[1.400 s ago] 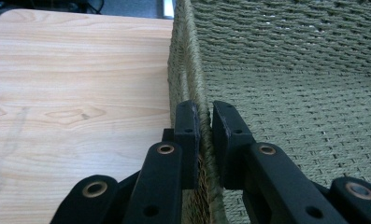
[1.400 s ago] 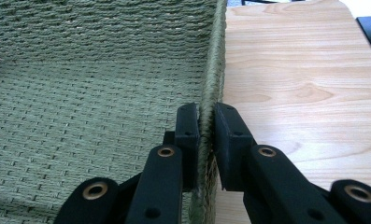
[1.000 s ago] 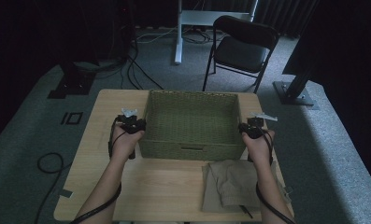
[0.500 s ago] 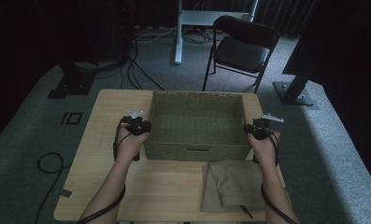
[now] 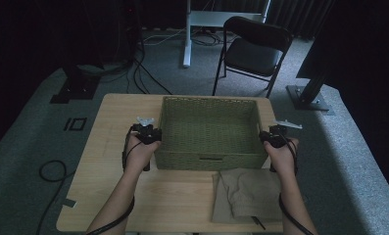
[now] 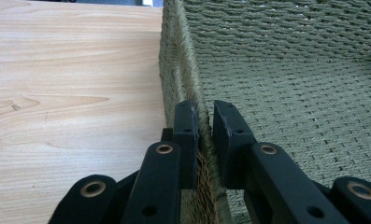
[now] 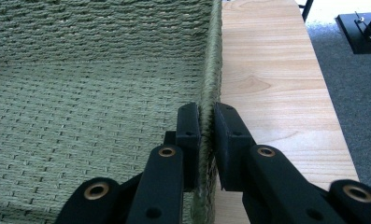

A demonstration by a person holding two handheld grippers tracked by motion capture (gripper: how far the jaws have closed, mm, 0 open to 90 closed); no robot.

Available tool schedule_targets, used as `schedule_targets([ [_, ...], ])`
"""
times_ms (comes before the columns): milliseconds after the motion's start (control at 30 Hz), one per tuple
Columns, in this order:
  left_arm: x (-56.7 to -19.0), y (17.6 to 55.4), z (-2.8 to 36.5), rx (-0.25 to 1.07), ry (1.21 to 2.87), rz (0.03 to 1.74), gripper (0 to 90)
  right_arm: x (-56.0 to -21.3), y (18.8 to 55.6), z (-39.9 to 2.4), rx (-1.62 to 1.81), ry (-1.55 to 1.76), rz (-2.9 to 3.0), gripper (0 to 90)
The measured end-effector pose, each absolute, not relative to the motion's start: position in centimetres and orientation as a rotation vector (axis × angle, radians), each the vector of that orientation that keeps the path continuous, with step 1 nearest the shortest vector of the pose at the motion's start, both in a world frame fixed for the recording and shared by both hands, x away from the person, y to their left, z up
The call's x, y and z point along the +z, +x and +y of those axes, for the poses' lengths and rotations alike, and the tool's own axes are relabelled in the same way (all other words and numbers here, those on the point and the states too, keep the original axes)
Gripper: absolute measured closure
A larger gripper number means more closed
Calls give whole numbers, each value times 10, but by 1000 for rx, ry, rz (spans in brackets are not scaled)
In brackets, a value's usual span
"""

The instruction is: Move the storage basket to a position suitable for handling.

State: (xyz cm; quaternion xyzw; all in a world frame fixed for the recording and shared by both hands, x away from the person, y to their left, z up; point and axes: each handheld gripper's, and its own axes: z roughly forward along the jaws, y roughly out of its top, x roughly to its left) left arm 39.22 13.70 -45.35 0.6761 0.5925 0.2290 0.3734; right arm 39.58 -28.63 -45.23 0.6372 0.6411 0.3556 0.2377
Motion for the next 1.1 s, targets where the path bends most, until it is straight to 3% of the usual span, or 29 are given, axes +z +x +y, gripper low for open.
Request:
schedule_targets([
  [300, -454, 390, 141, 548, 1742, 1479, 767, -454, 393, -289, 1010, 1765, 1741, 798],
  [600, -453, 392, 147, 512, 1782, 1336, 505, -452, 396, -295, 1118, 1680, 1788, 448],
  [833, -453, 391, 147, 477, 1827, 1243, 257, -452, 395, -288, 1129, 1594, 1829, 248],
  [967, -451, 390, 149, 486, 1812, 1209, 197, -450, 393, -282, 1114, 1528, 1864, 171],
  [1100, -449, 385, 152, 461, 1814, 1182, 191, -448, 390, -275, 1115, 1448, 1933, 138],
])
